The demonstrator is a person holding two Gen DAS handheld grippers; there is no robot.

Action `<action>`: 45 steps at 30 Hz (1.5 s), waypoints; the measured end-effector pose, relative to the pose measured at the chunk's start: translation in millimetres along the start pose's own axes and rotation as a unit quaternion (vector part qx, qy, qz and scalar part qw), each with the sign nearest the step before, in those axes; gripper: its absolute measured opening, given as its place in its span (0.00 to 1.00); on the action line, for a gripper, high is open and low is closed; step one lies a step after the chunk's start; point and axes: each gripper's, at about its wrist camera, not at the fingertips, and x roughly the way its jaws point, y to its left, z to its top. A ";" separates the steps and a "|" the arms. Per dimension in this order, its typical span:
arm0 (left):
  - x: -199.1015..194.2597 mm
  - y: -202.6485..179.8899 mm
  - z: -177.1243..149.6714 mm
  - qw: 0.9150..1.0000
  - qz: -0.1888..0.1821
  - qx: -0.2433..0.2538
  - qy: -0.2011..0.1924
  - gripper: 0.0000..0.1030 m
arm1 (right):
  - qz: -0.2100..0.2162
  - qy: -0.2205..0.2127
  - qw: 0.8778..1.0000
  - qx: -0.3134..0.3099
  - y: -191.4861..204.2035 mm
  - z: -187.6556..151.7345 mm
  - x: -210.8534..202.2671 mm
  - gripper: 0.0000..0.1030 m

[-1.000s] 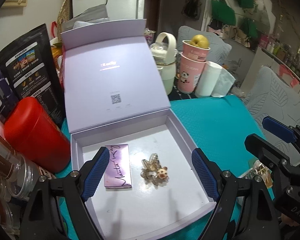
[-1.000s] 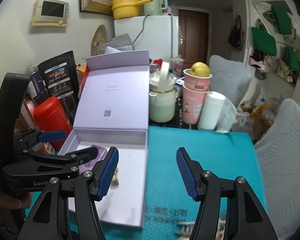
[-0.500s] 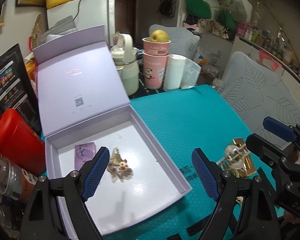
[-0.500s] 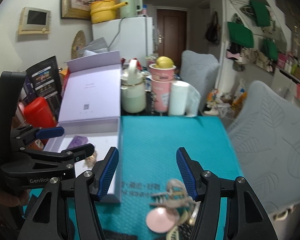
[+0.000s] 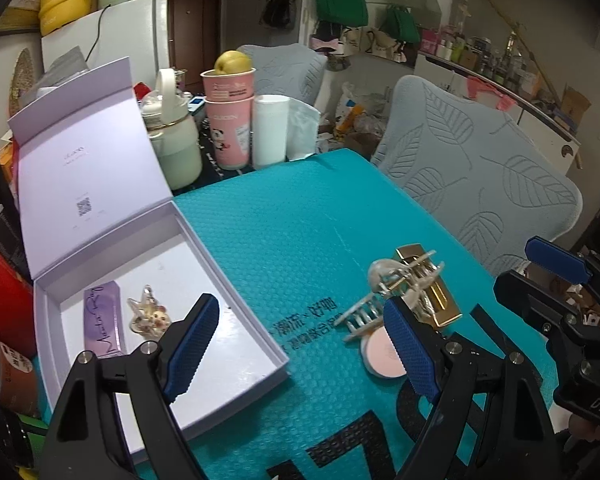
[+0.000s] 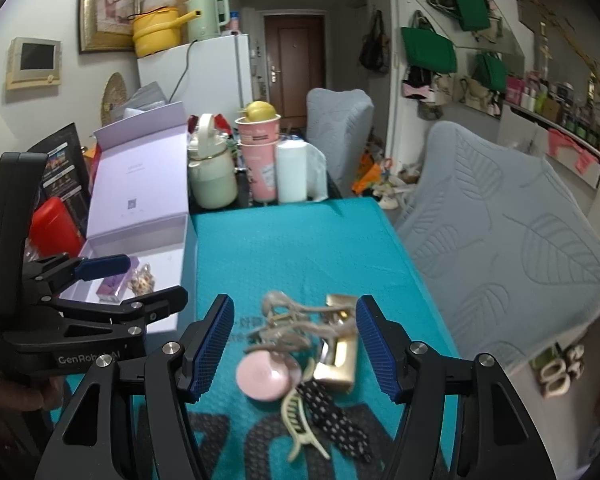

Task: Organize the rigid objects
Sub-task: 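Withdraw both tools from the box back toward the table items, then grasp the pink round compact with the left gripper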

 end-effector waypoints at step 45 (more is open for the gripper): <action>80.3 -68.7 -49.1 0.997 -0.021 0.023 0.073 0.69 | 0.087 0.089 0.990 0.069 -89.3 -96.1 40.0 0.62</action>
